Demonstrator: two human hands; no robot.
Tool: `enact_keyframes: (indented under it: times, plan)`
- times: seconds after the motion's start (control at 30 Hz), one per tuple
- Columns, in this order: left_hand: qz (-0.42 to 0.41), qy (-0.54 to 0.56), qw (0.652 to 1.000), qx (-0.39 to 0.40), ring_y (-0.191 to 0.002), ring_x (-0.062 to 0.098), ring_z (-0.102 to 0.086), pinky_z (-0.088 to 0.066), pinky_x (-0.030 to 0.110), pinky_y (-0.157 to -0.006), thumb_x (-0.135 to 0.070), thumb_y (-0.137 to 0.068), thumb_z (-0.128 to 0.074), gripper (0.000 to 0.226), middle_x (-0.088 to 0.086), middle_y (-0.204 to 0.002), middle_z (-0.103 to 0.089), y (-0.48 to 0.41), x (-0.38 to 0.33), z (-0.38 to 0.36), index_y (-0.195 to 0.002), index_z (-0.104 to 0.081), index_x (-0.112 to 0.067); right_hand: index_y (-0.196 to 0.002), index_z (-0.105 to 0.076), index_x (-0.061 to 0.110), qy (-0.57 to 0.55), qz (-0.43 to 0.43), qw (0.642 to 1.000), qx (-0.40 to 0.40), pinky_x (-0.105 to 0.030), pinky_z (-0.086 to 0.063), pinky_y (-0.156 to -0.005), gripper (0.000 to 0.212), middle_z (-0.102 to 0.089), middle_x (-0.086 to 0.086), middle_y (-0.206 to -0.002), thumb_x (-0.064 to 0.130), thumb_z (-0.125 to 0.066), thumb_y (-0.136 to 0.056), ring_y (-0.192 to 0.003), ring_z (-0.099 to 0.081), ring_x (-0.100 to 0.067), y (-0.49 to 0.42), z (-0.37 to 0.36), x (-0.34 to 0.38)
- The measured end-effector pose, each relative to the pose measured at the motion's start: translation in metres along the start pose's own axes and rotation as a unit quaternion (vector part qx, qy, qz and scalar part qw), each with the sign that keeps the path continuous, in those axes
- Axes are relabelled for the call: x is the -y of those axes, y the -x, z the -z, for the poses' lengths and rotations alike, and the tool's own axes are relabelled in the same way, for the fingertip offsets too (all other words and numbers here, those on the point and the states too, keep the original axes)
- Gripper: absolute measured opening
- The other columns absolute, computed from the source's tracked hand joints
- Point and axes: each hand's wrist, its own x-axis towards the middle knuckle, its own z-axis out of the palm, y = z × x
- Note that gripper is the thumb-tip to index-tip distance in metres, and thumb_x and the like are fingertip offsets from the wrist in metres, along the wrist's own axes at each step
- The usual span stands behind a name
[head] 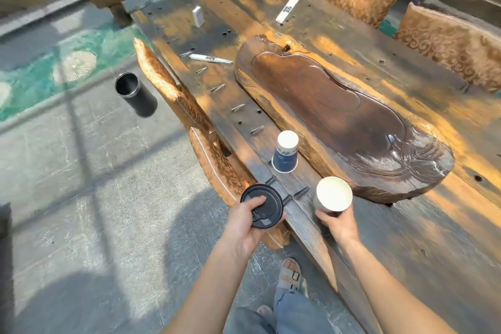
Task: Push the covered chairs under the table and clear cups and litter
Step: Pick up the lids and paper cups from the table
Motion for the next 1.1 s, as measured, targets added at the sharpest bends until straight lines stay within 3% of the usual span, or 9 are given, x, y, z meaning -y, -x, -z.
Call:
enact_keyframes:
  times: [0.13,0.23,0.33,0.5,0.57,0.67,0.87,0.97,1.1]
  plan:
    - [-0.002,0.011,1.0,0.002,-0.08,0.04,-0.075,-0.061,0.053,-0.068,0.005,-0.093,-0.06,0.029,0.028,-0.099,-0.074,-0.007,-0.013,-0.012,-0.121,-0.058,0.005,-0.132,-0.051,0.003,-0.004,-0.14,0.99,-0.036,-0.047,-0.055,-0.091,0.06,-0.068,-0.016,-0.114,-0.009,-0.075,-0.079,-0.096,-0.067,-0.032,0.025,0.007,-0.004]
    - [-0.004,0.019,1.0,-0.001,-0.083,0.041,-0.076,-0.061,0.053,-0.067,0.005,-0.093,-0.061,0.032,0.028,-0.101,-0.075,-0.012,-0.025,-0.019,-0.125,-0.056,0.002,-0.09,-0.053,0.023,0.235,0.034,0.97,-0.044,-0.03,-0.049,-0.059,0.022,-0.066,0.004,-0.085,0.005,-0.064,-0.084,-0.068,-0.061,-0.012,0.07,0.002,-0.003]
    - [-0.006,0.029,1.0,-0.005,-0.087,0.041,-0.073,-0.061,0.053,-0.067,0.004,-0.093,-0.058,0.031,0.027,-0.097,-0.075,-0.018,-0.034,-0.022,-0.124,-0.056,0.002,-0.092,-0.048,0.028,0.387,0.306,0.87,-0.001,-0.014,-0.029,-0.053,0.028,-0.052,0.016,-0.084,0.007,-0.065,-0.085,-0.066,-0.052,-0.003,0.087,-0.015,0.021]
    - [-0.007,0.03,1.0,-0.001,-0.079,0.04,-0.075,-0.062,0.053,-0.066,0.002,-0.093,-0.057,0.026,0.026,-0.091,-0.075,-0.016,-0.056,-0.013,-0.119,-0.058,0.003,-0.124,-0.053,0.02,0.459,0.504,0.731,-0.02,-0.037,-0.043,-0.091,0.051,-0.054,-0.001,-0.119,0.005,-0.07,-0.077,-0.111,-0.051,-0.025,0.042,-0.072,0.13]
    - [-0.005,0.036,0.999,0.0,-0.089,0.043,-0.072,-0.062,0.054,-0.067,0.002,-0.093,-0.058,0.027,0.026,-0.093,-0.075,-0.018,-0.065,-0.009,-0.12,-0.059,0.003,-0.143,-0.042,0.024,0.565,0.488,0.665,0.007,-0.054,-0.031,-0.114,0.077,-0.045,-0.01,-0.147,0.01,-0.075,-0.075,-0.14,-0.036,-0.033,0.018,-0.097,0.172]
    - [0.004,0.045,0.999,0.003,-0.097,0.045,-0.069,-0.062,0.056,-0.067,0.002,-0.092,-0.059,0.025,0.027,-0.094,-0.075,-0.016,-0.073,-0.002,-0.117,-0.06,0.004,-0.158,-0.016,0.032,0.725,0.415,0.547,0.059,-0.071,-0.003,-0.118,0.094,-0.013,-0.014,-0.168,0.025,-0.073,-0.084,-0.155,-0.002,-0.042,-0.009,-0.125,0.206]
    - [0.012,0.04,0.999,0.001,-0.089,0.043,-0.073,-0.062,0.057,-0.07,0.002,-0.092,-0.061,0.022,0.027,-0.095,-0.075,-0.018,-0.082,0.01,-0.114,-0.061,0.004,-0.161,0.002,0.032,0.892,0.345,0.283,0.069,-0.079,0.004,-0.109,0.102,-0.025,-0.019,-0.165,0.063,-0.06,-0.087,-0.153,-0.013,-0.047,-0.038,-0.155,0.195]
    - [0.018,0.041,0.999,0.002,-0.078,0.041,-0.075,-0.062,0.057,-0.069,0.0,-0.092,-0.063,0.023,0.026,-0.093,-0.075,-0.02,-0.086,0.016,-0.115,-0.062,0.003,-0.161,0.005,0.027,0.914,0.298,0.265,0.075,-0.079,0.001,-0.11,0.107,-0.036,-0.011,-0.162,0.068,-0.058,-0.084,-0.152,-0.019,-0.046,-0.044,-0.165,0.183]
    - [0.026,0.029,0.999,0.003,-0.086,0.042,-0.073,-0.062,0.056,-0.071,-0.001,-0.091,-0.064,0.023,0.026,-0.096,-0.075,-0.025,-0.092,0.021,-0.115,-0.063,0.003,-0.15,-0.031,0.016,0.89,0.28,0.352,0.073,-0.065,-0.027,-0.109,0.08,-0.058,-0.013,-0.136,0.052,-0.064,-0.086,-0.133,-0.049,-0.038,-0.049,-0.157,0.18]
